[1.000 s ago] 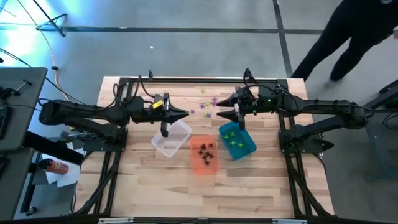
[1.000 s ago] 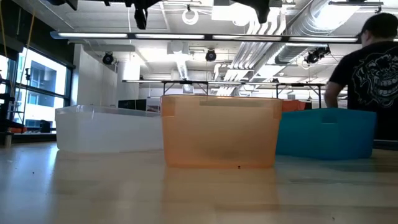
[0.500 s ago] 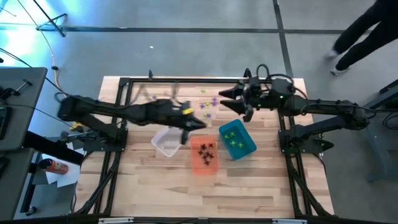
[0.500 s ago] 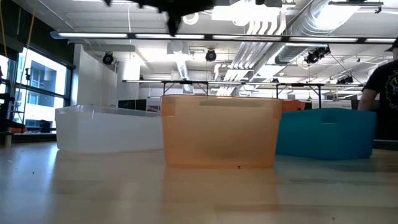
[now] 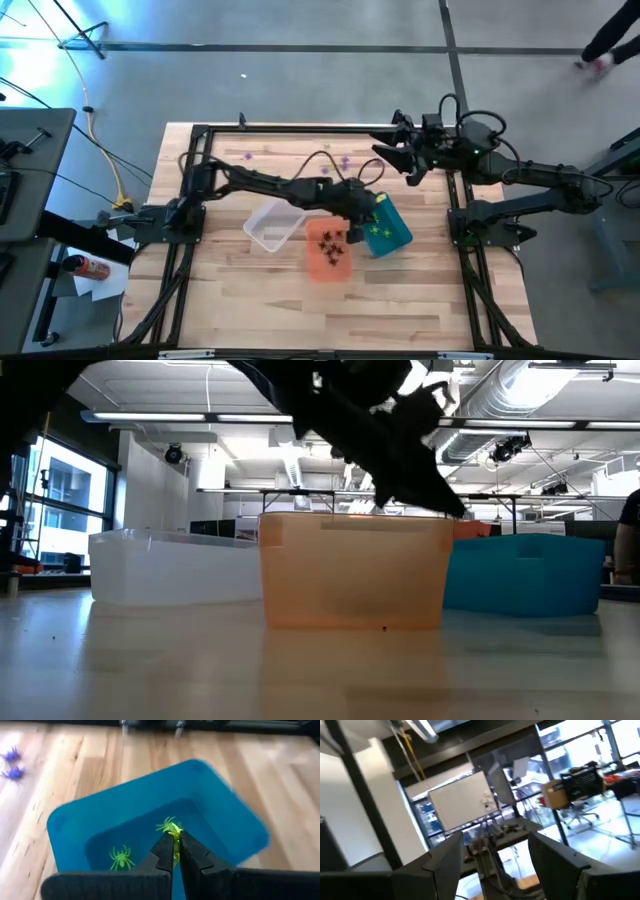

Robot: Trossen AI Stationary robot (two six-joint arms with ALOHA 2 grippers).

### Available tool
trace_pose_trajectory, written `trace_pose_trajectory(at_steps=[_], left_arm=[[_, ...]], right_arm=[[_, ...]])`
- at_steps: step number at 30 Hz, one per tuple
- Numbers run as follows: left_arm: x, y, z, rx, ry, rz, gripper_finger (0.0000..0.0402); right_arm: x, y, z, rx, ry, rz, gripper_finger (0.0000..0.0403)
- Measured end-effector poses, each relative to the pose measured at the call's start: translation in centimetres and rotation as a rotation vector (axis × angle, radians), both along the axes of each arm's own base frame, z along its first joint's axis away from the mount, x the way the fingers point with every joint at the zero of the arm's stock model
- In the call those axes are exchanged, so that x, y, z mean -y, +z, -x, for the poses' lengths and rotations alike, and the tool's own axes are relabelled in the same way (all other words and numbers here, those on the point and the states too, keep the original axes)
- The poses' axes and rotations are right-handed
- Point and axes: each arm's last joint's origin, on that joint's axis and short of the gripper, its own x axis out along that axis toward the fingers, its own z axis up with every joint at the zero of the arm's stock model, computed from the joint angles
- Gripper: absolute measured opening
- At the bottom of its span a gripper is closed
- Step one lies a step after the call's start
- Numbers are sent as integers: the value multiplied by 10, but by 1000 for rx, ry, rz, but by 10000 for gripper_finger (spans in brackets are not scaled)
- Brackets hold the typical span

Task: Sort Halloween decoration
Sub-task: Put the green spider toy into the blue bin

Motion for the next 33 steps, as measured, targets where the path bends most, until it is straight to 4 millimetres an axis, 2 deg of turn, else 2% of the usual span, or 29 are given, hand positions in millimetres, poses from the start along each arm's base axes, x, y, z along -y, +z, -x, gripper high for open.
trace_pose_trajectory(at_steps=[3,8,13,24,29,33], left_arm=[[-6,-12,-9,-12,25,17,2],[-13,-26,-11,-52,45,15,14],[-17,-30,-7,-109,46,-18,55],[-17,-8,0,-105,99,50,211],[-18,-3,1,-96,54,80,235],[-13,-4,1,-88,-22,-15,237]], right_arm=[[1,-5,-1,-46,-20,-17,220],[1,-11,-3,-114,-28,-31,220],[1,-14,-3,-145,-29,-33,220],[2,-15,-4,-155,-38,8,220],[2,-15,-3,-161,-69,4,220],[3,-16,-4,-164,-71,-41,220]])
